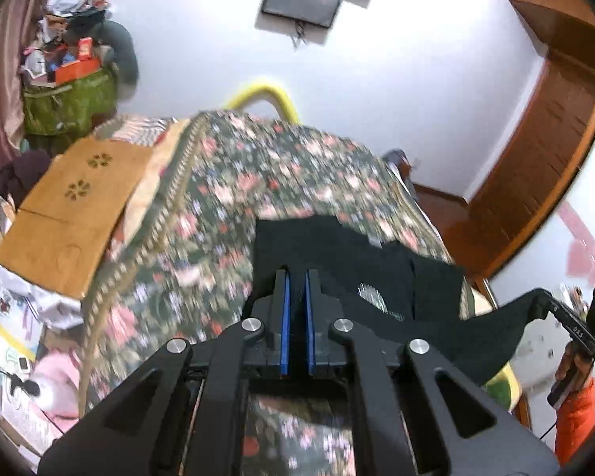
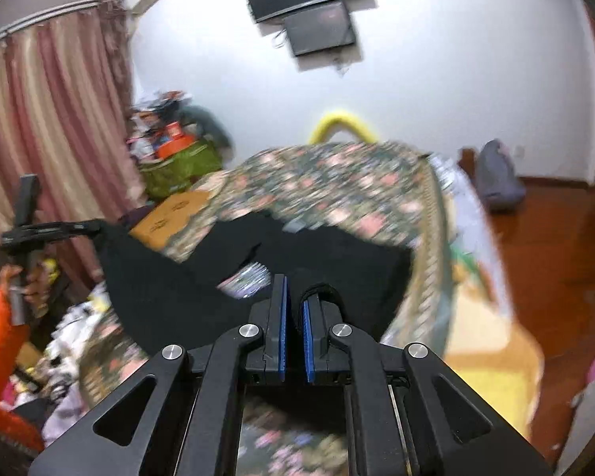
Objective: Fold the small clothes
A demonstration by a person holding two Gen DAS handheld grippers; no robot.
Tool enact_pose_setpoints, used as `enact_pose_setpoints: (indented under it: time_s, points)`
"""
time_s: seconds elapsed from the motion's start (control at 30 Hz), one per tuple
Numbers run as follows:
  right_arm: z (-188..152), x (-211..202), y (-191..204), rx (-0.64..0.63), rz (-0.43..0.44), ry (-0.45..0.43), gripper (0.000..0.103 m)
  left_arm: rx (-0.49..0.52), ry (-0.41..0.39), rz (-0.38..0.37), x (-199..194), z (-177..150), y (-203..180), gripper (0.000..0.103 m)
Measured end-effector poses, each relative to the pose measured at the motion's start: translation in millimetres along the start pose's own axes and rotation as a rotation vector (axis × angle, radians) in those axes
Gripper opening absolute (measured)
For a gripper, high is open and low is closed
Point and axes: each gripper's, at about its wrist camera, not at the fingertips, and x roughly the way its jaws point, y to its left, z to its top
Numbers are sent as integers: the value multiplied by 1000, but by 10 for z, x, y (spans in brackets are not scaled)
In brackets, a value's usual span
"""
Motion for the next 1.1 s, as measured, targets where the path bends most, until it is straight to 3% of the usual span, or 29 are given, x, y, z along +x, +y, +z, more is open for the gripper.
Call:
enact_pose_setpoints:
  time_s: [0.27, 0.5, 0.7, 0.83, 1.0, 1.07, 1.1]
  points:
    - [314, 532, -572, 129, -68, 6, 5, -117, 30, 61, 624, 442, 272, 6]
    - [398, 1011, -811, 117, -112, 85, 5, -126, 127, 109, 1523, 633, 454, 6]
    - [343, 1548, -1065, 145, -118, 184, 5, -106, 204, 164, 2276, 576, 589, 6]
    - [207, 1829, -1232, 171, -110, 275, 6, -52, 271, 222, 2674, 410, 657, 7]
    - [166, 1819, -1260, 110, -105, 332, 7, 124, 357, 370, 2908, 171, 648, 9]
    - [174, 1719, -1221, 80, -118, 341, 10, 152, 369, 378, 2852, 113, 654, 14]
    - [175, 1670, -1201, 66, -138, 341, 20, 152, 369, 369, 2785, 92, 657, 15]
